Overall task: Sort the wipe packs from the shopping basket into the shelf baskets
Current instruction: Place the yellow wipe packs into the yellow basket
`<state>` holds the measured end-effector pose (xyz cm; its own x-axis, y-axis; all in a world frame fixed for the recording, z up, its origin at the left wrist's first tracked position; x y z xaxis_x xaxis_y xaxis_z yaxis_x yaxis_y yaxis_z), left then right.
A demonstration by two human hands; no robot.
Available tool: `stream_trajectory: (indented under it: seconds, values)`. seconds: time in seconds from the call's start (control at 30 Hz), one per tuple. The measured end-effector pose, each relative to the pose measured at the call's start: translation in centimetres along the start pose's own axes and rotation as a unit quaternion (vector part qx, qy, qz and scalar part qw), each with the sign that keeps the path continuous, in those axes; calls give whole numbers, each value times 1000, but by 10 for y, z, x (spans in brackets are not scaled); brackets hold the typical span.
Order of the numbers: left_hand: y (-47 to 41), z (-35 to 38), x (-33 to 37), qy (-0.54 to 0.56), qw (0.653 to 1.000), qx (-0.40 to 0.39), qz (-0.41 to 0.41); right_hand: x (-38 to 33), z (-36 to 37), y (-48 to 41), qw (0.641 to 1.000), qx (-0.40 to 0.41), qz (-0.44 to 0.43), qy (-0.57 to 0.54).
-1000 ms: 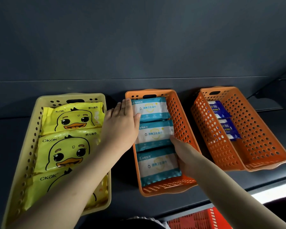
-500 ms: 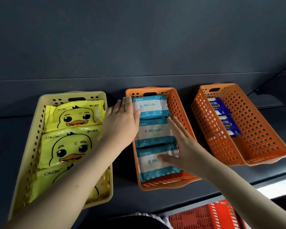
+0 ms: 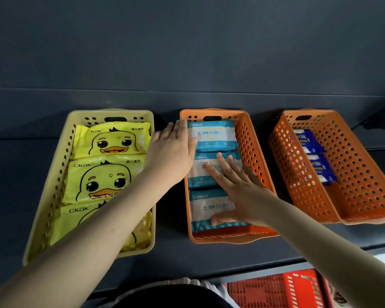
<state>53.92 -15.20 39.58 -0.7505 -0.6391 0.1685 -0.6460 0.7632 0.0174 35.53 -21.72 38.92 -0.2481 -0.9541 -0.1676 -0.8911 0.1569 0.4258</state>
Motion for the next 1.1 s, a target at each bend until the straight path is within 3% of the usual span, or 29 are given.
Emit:
stream_trajectory:
  seconds: [0.27, 0.5, 0.6, 0.7, 0.8, 1.0, 1.1]
  values:
    - [0, -3, 0, 2, 1000, -9, -3, -3, -7, 1, 999, 29, -18, -12]
    - [1, -7, -2, 27, 999, -13, 15, -14, -5, 1, 999, -31, 2, 19]
    - [-1, -9, -5, 42, 998, -24, 33, -16, -20, 7, 995, 52, 16, -82]
    - [-3, -10, -7, 58, 996, -53, 44, -16, -39, 21, 957, 196, 66, -201]
    - [-3, -16, 0, 80, 994, -53, 57, 1, -51, 42, 929, 300, 112, -186]
    - [-2, -30, 76, 127, 973, -33, 189, 85, -57, 102, 847, 362, 279, -270]
    - [-6, -24, 129, 115, 967, -50, 223, 140, -48, 122, 761, 363, 354, -405]
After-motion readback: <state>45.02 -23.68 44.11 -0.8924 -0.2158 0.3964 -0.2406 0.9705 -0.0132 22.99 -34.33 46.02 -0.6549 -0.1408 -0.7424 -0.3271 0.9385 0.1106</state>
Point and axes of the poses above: each hand's wrist, its own y-axis away from the middle knuckle, its own z-axis out of the palm, x = y × z, the point moved 2 cm from there along -y, towards the middle knuckle, and after that the axes turned 10 degrees about -z, right-handed, at the moved point
